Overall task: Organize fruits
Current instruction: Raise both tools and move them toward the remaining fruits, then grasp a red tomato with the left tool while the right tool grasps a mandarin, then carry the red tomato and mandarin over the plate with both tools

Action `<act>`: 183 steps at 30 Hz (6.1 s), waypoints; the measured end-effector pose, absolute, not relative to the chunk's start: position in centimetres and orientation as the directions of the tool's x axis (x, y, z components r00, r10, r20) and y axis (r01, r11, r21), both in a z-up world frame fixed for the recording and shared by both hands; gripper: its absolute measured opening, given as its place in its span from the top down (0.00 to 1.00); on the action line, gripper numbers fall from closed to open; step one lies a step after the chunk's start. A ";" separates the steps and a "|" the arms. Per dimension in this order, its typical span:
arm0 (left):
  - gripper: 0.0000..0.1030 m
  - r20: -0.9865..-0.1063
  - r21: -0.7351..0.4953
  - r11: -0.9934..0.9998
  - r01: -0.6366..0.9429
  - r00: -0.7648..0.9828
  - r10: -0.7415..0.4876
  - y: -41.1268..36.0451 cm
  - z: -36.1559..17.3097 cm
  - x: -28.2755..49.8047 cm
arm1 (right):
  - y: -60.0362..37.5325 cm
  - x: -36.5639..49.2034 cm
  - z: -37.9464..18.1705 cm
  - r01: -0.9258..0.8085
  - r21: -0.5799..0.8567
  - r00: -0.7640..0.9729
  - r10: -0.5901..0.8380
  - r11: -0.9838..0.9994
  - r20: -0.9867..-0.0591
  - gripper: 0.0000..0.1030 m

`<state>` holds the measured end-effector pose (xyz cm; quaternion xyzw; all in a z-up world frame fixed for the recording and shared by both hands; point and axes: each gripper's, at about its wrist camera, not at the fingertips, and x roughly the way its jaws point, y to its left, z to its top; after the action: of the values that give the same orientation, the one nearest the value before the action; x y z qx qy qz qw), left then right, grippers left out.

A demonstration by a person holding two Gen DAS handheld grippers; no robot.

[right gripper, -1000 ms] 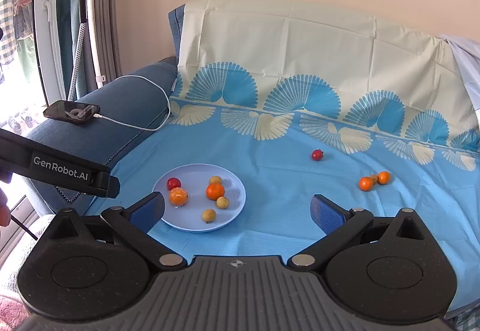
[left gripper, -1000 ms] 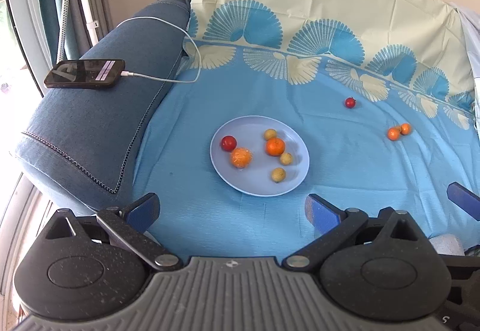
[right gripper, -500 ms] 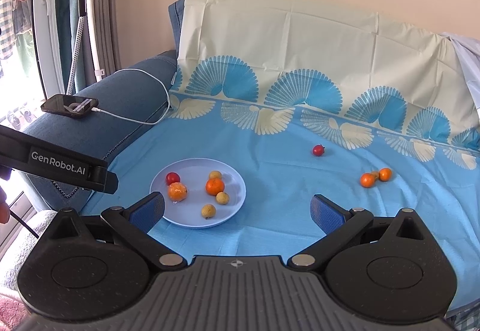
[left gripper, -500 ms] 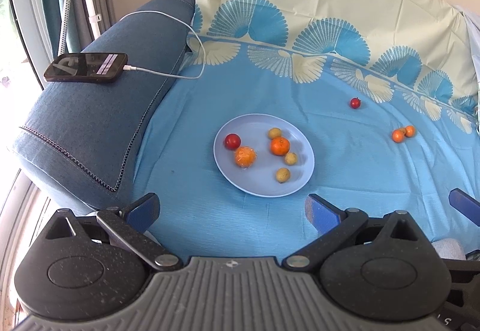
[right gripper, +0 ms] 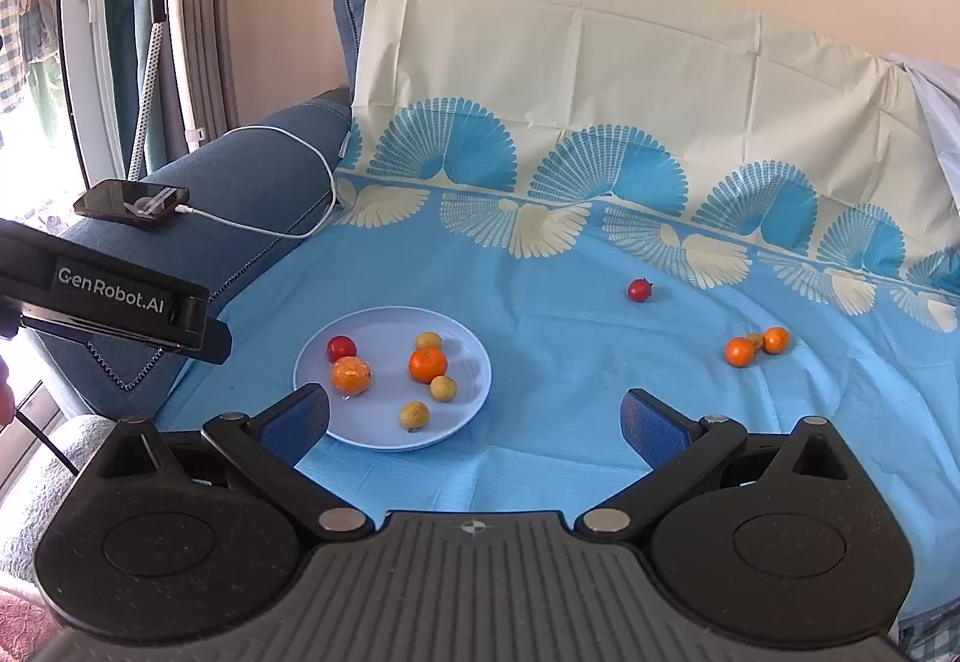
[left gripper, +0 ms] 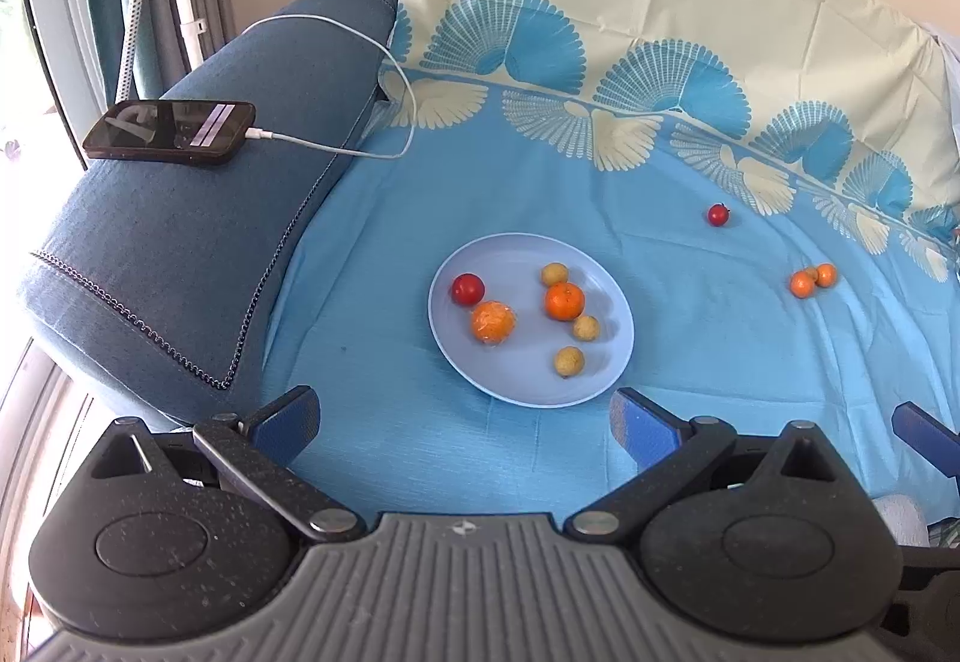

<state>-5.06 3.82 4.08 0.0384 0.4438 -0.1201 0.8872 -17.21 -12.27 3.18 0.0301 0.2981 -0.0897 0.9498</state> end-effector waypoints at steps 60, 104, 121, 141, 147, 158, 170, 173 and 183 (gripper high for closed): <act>0.00 -0.798 0.172 0.822 0.543 0.566 -0.207 -35.1 -11.6 17.7 | -49.8 -4.6 -12.0 0.710 -0.070 0.520 -0.589 0.700 -0.619 0.01; 0.69 -0.827 0.007 0.827 0.563 0.467 -0.311 -16.0 0.8 1.2 | -33.6 -13.4 -2.6 0.400 0.150 0.759 -0.235 0.904 -0.607 0.60; 0.69 -0.785 0.008 0.911 0.413 0.567 -0.250 0.5 4.9 -8.7 | -17.3 -19.8 3.3 0.125 0.140 0.821 -0.023 0.982 -0.571 0.60; 0.69 -0.775 -0.021 0.928 0.371 0.580 -0.249 3.4 5.2 -10.0 | -14.2 -22.0 5.0 0.120 0.069 0.840 -0.064 0.990 -0.539 0.60; 0.69 -0.776 -0.027 0.928 0.371 0.577 -0.254 3.3 5.1 -9.6 | -14.4 -21.8 4.8 0.119 0.068 0.838 -0.063 0.991 -0.542 0.60; 0.69 -0.786 -0.027 0.927 0.374 0.565 -0.251 3.2 4.6 -9.0 | -14.6 -21.2 4.6 0.120 0.076 0.829 -0.058 0.990 -0.557 0.60; 0.69 -0.802 -0.029 0.931 0.364 0.547 -0.239 3.0 4.0 -7.4 | -15.0 -19.9 4.0 0.116 0.080 0.812 -0.048 0.990 -0.581 0.60; 0.69 -0.808 -0.033 0.934 0.356 0.540 -0.234 2.9 3.8 -6.7 | -15.0 -19.4 3.8 0.117 0.077 0.808 -0.050 0.990 -0.587 0.60; 0.69 -0.822 -0.031 0.945 0.325 0.530 -0.209 2.7 3.0 -3.4 | -15.6 -16.6 3.0 0.123 0.082 0.788 -0.047 0.989 -0.614 0.60</act>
<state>-3.37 2.74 2.97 0.0631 0.4600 -0.1530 0.8723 -16.63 -15.61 2.96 0.0590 0.3224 -0.0449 0.9437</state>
